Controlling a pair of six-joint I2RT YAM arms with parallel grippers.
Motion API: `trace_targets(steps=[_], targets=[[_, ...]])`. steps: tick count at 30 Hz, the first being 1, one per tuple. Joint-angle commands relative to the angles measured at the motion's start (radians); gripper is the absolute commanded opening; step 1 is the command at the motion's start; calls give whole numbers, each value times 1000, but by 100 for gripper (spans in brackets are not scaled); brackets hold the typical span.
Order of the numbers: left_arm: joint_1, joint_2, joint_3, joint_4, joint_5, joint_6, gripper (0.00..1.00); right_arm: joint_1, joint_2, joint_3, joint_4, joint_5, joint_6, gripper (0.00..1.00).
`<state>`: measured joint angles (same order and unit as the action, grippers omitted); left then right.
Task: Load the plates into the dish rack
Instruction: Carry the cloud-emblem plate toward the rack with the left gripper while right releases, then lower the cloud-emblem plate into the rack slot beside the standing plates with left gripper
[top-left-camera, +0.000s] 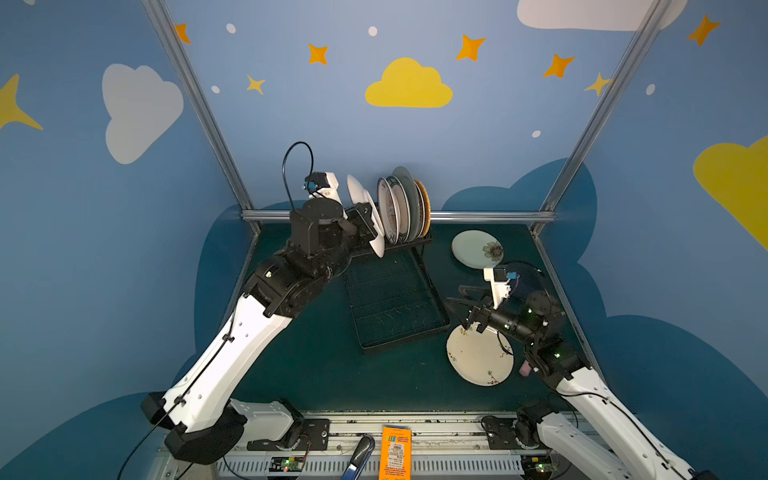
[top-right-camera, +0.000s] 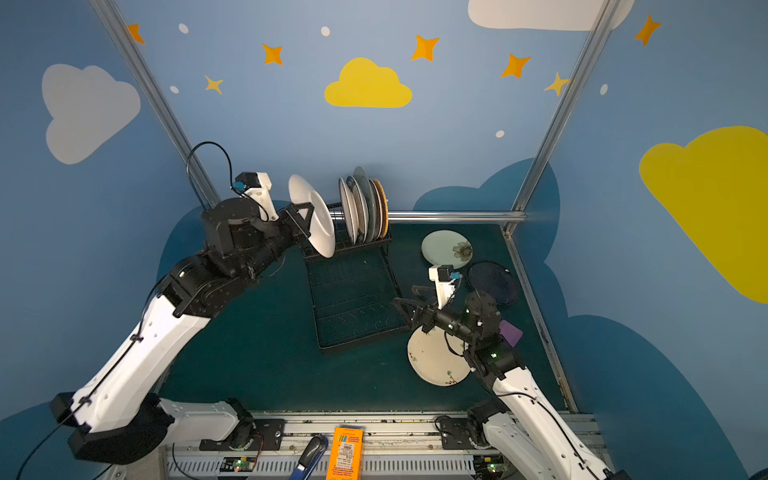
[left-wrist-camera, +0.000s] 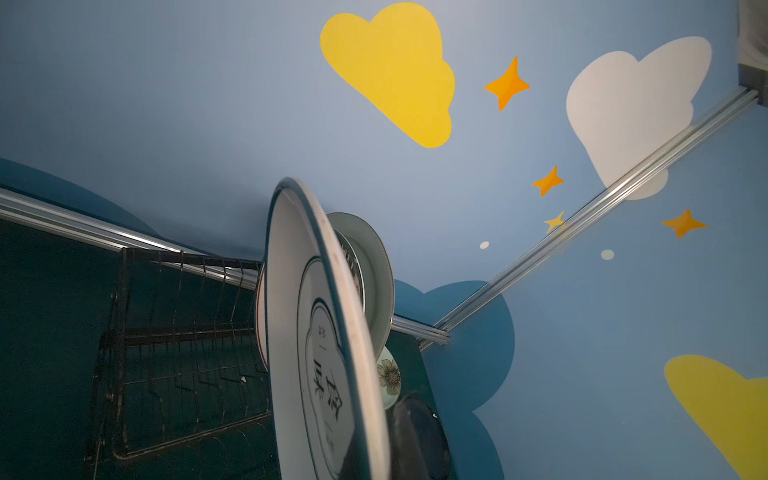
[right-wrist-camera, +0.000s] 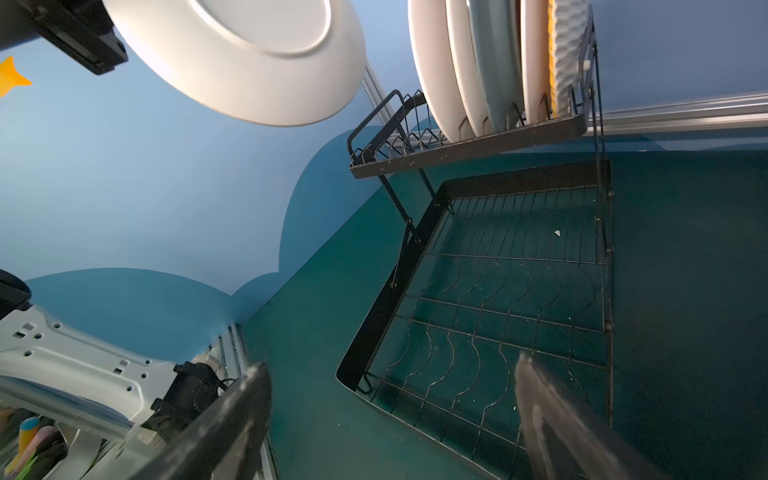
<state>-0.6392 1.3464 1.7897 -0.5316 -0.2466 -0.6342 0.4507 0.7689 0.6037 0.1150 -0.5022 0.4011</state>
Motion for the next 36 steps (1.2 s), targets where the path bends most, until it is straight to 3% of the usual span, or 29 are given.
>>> trace_targets(steps=[1, 6, 16, 36], targets=[[43, 45, 76, 0, 50, -24, 4, 15, -4, -3, 14, 48, -33, 90], [114, 141, 142, -10, 127, -60, 4, 28, -17, -3, 5, 62, -43, 90], [151, 294, 261, -35, 174, -73, 4, 40, -10, 2, -7, 80, -57, 90], [177, 373, 290, -58, 205, -41, 4, 45, -9, 9, -22, 97, -61, 89]])
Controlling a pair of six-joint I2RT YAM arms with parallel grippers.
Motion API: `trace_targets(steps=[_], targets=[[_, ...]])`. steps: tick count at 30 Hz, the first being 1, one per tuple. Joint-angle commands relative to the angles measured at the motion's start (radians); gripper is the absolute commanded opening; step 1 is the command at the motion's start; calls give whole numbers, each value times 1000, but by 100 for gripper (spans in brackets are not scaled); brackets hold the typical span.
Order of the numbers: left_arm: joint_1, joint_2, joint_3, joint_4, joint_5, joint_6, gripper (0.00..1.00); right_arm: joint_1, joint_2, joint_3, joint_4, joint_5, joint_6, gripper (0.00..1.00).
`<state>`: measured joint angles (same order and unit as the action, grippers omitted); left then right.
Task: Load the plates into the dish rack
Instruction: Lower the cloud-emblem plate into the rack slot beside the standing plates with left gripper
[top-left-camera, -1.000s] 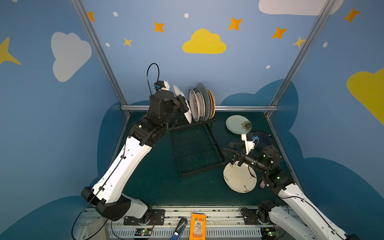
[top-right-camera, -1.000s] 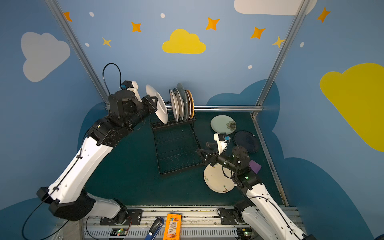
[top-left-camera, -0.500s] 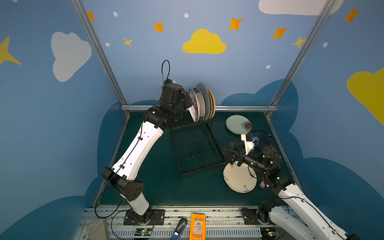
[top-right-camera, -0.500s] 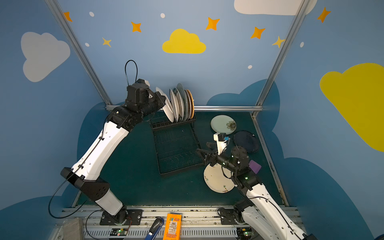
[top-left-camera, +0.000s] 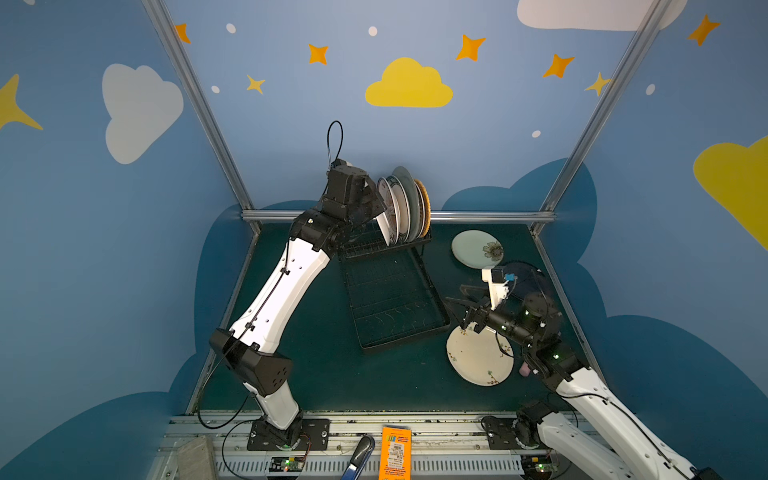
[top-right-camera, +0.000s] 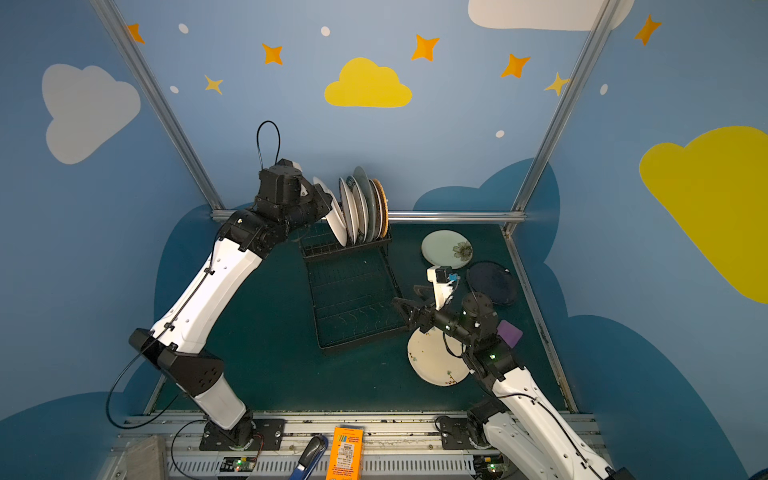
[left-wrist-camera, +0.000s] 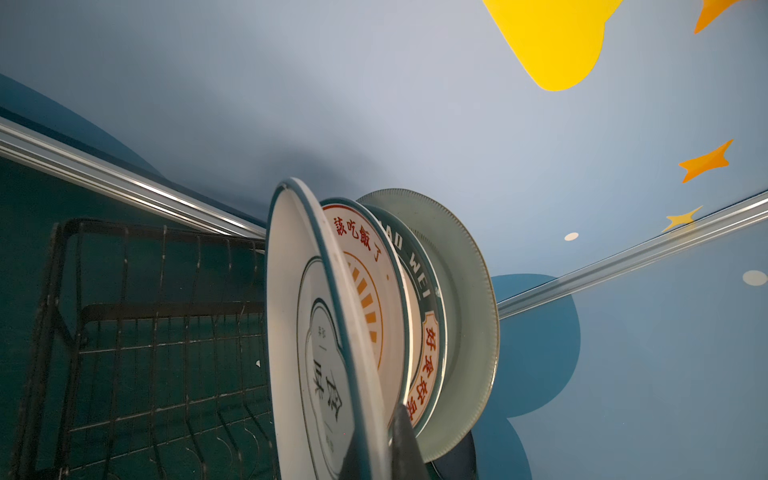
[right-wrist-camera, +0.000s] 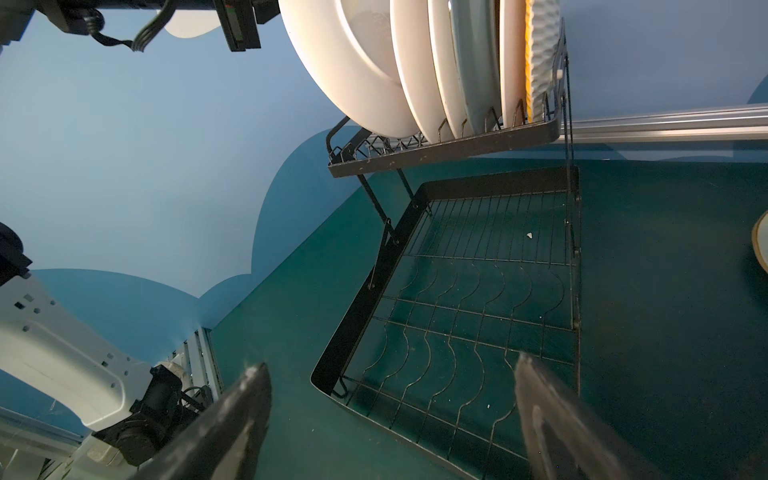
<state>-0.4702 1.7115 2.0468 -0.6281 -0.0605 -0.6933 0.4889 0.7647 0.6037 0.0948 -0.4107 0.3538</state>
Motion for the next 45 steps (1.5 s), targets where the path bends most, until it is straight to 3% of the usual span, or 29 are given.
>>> trace_targets(steps=[1, 37, 45], targets=[[8, 15, 39, 38, 26, 22, 4, 7, -3, 9, -1, 6, -14, 89], [26, 151, 158, -119, 14, 52, 4, 9, 7, 8, 1, 17, -16, 90], [39, 150, 158, -130, 27, 48, 13, 10, 7, 8, 1, 20, -20, 90]])
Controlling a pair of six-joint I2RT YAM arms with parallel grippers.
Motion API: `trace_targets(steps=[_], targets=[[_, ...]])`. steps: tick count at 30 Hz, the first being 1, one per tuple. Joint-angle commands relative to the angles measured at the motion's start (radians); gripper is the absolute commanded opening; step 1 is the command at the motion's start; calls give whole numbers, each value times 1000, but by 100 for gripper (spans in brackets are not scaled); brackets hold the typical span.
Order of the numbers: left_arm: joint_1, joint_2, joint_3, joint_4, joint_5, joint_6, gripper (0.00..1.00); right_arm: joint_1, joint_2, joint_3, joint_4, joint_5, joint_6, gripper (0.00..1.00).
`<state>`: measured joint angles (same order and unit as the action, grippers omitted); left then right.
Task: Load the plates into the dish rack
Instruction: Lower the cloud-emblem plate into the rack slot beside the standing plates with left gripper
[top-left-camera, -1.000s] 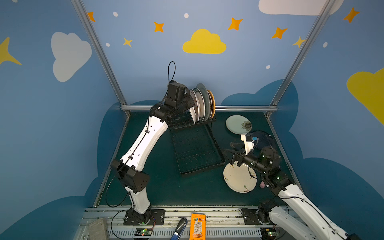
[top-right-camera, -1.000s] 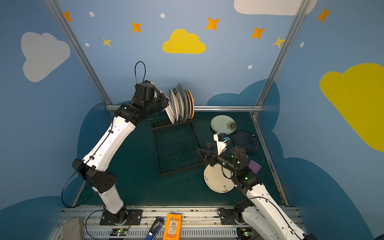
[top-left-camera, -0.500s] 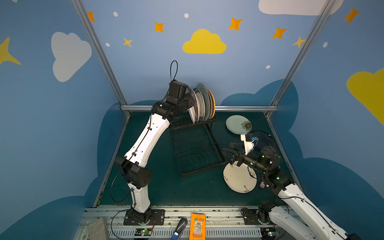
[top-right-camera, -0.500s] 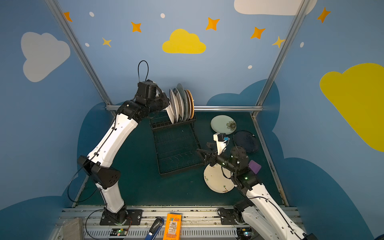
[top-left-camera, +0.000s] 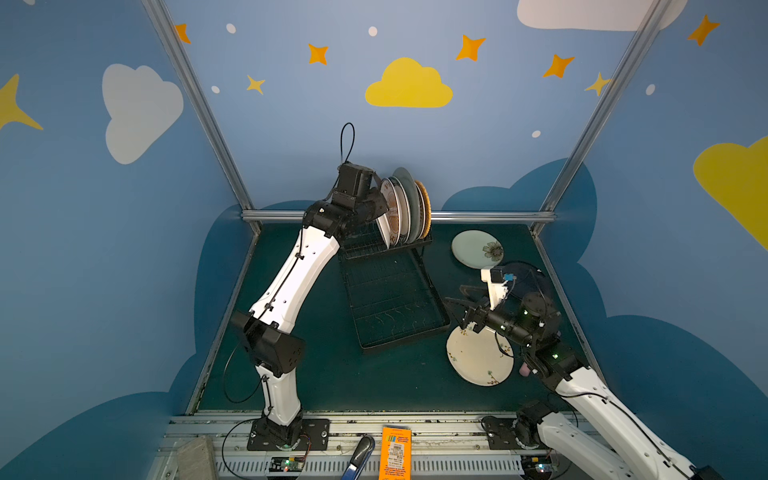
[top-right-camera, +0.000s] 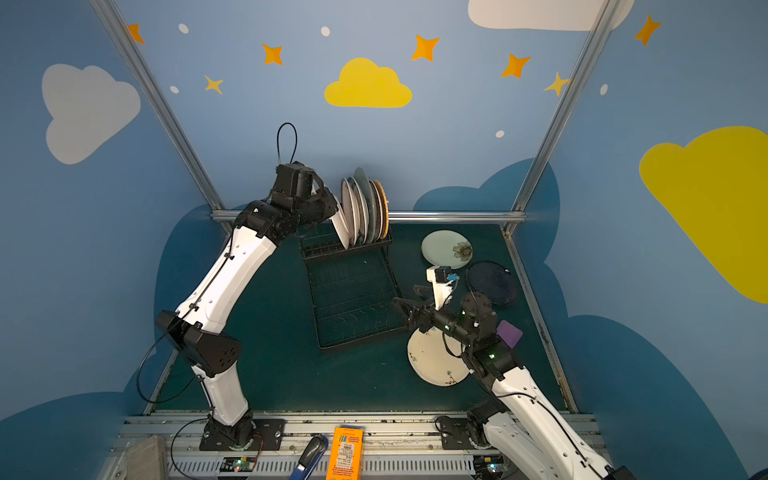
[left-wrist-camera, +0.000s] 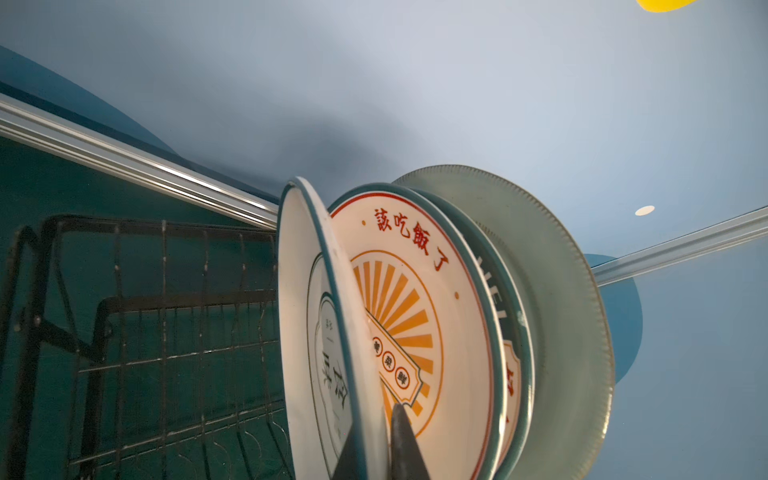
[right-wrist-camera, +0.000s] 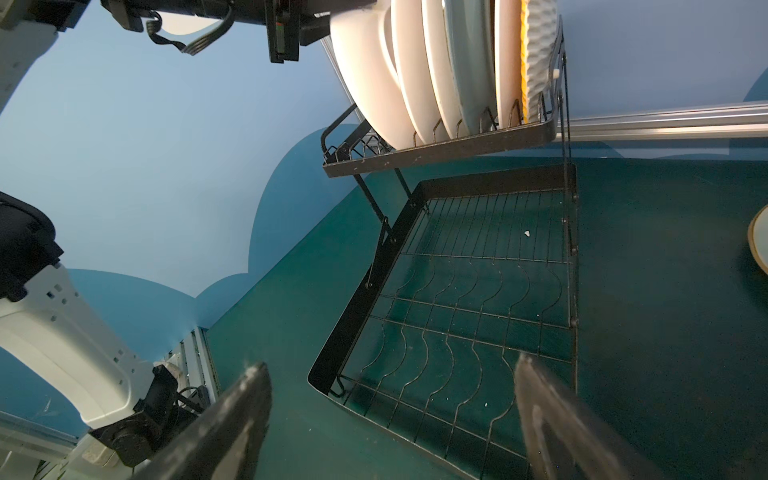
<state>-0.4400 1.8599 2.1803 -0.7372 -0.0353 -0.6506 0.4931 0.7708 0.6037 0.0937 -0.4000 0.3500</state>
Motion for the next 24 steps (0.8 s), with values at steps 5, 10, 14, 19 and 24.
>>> trace_targets(steps=[5, 10, 14, 19, 24], targets=[[11, -4, 24, -13, 19, 5, 15, 6, 0, 8, 2, 10, -16, 90], [12, 2, 42, 4, 58, 10, 20, 7, 2, 8, 2, 9, -17, 90], [11, 14, 69, 10, 98, -5, 27, 6, 3, 8, 2, 10, -16, 90], [12, 16, 78, 39, 128, -29, 33, 7, 6, 8, 6, 8, -17, 89], [13, 20, 74, 91, 174, -66, 40, 7, 8, 8, 6, 6, -18, 89]])
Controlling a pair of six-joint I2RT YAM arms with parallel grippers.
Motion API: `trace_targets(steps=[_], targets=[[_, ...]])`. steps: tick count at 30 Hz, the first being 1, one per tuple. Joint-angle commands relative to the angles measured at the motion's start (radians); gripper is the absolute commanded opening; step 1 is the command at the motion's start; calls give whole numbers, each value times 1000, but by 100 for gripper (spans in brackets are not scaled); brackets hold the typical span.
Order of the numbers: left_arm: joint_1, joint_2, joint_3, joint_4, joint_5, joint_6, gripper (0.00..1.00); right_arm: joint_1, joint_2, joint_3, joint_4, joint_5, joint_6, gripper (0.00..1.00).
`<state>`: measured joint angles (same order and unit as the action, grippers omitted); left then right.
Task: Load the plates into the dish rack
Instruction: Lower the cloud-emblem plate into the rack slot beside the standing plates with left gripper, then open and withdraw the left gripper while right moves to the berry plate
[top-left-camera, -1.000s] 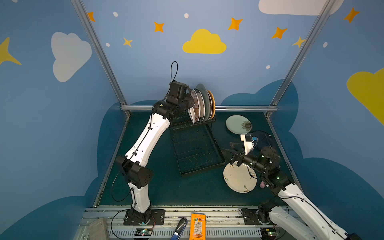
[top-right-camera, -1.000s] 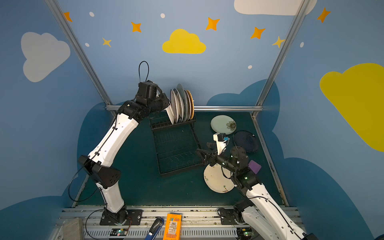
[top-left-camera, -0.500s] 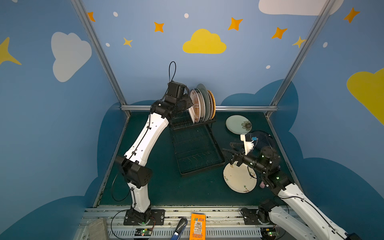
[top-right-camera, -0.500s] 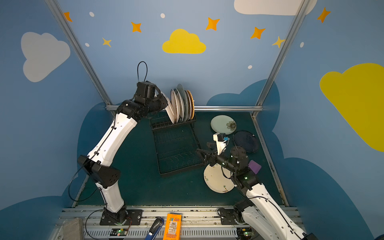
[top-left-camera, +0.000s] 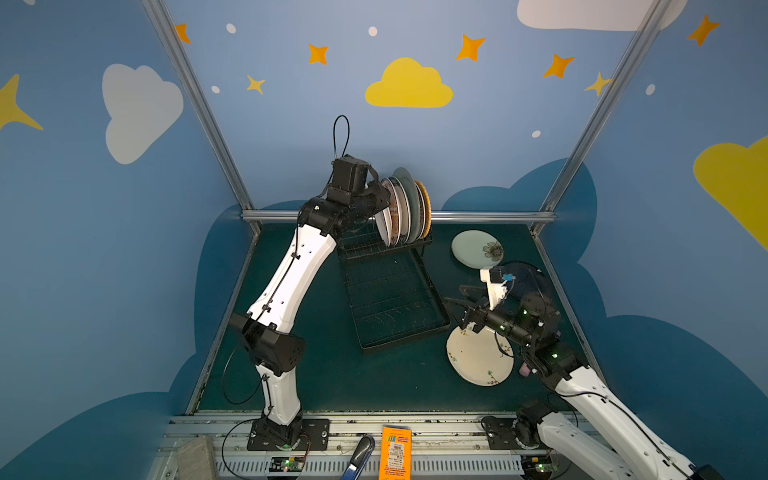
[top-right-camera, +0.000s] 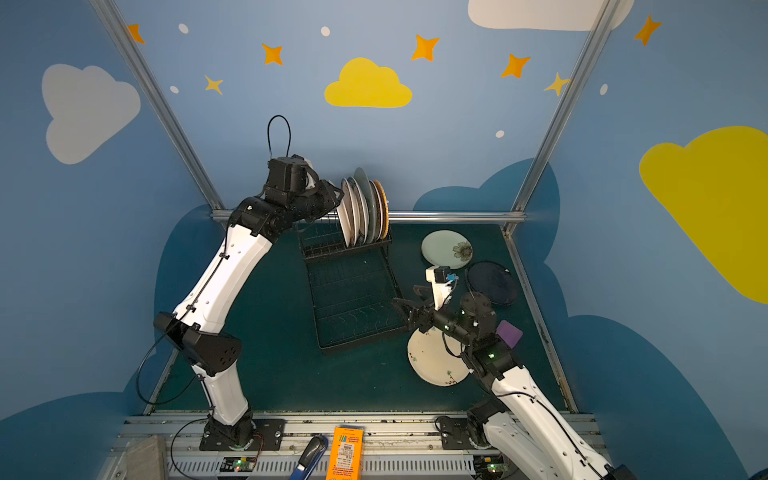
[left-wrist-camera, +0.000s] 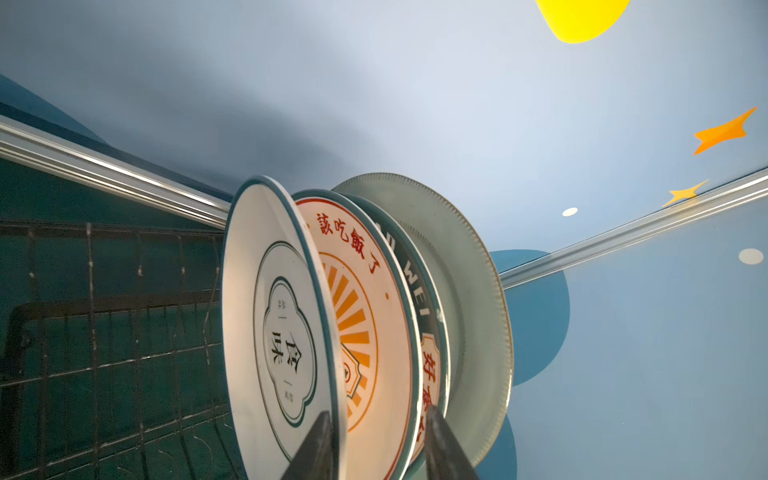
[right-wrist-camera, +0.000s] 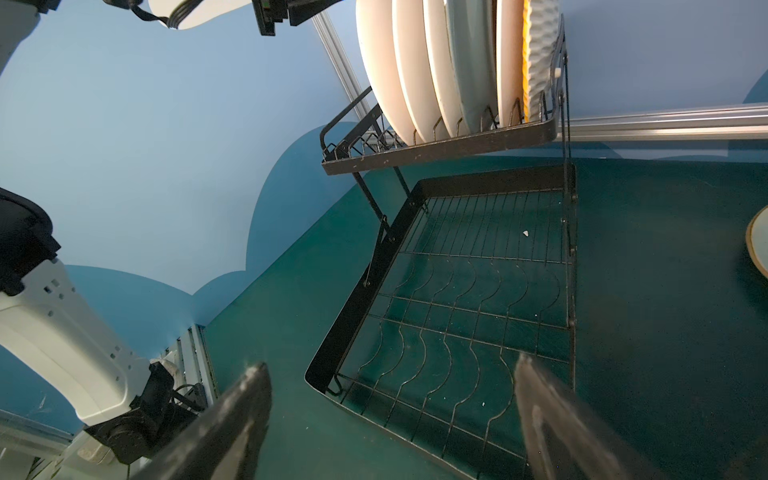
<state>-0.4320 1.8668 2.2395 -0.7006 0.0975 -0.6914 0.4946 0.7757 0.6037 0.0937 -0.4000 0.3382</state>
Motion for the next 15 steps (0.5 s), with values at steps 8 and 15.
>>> trace_targets(steps=[8, 15], targets=[[5, 28, 28, 73, 63, -53, 43, 7, -4, 8, 5, 12, -14, 90], [7, -9, 22, 59, 44, -35, 47, 7, 3, 8, 4, 15, -15, 89]])
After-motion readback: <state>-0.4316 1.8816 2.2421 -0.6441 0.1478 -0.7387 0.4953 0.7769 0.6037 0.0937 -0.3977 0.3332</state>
